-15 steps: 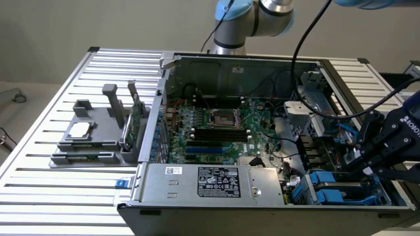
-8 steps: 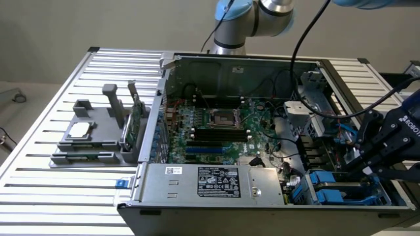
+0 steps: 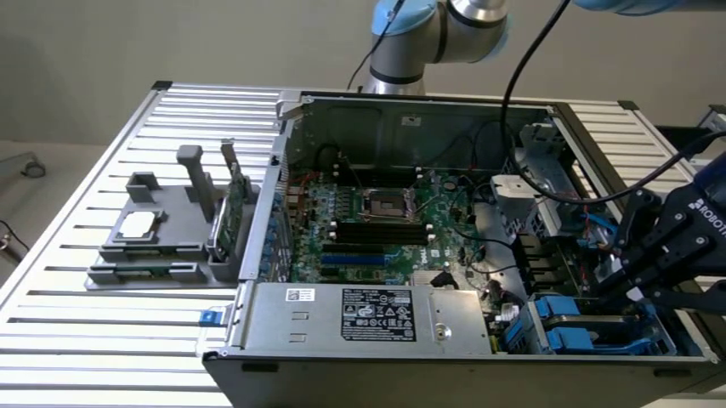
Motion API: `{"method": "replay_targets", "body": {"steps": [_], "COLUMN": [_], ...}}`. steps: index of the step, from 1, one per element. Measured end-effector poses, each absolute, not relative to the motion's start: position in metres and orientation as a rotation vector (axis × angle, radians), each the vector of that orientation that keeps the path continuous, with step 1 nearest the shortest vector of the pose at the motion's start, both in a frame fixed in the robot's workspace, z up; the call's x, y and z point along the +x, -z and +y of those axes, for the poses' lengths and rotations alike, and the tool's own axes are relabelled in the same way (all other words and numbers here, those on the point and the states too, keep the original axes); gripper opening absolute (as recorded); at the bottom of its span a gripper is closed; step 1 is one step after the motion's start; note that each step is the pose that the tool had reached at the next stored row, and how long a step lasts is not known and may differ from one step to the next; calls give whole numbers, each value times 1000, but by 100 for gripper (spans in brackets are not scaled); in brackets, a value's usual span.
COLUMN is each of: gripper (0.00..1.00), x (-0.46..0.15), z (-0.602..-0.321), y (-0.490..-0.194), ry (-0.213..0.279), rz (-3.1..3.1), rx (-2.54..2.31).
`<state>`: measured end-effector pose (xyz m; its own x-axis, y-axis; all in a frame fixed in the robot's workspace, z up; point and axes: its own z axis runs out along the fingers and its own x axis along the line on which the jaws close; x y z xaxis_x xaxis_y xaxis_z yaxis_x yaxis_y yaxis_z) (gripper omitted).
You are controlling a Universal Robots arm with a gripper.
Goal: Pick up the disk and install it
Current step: 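Insert the first disk wire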
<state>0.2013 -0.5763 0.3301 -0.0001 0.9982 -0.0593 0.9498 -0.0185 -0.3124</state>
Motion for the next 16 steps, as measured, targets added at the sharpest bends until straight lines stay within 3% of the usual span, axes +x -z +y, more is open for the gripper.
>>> {"method": "replay_targets", "body": {"steps": [16], "gripper": [17], "x": [201], "z": [-574], "y": [-330], "ry": [-396], "rz": [-2101], "rx": [-2049]}}
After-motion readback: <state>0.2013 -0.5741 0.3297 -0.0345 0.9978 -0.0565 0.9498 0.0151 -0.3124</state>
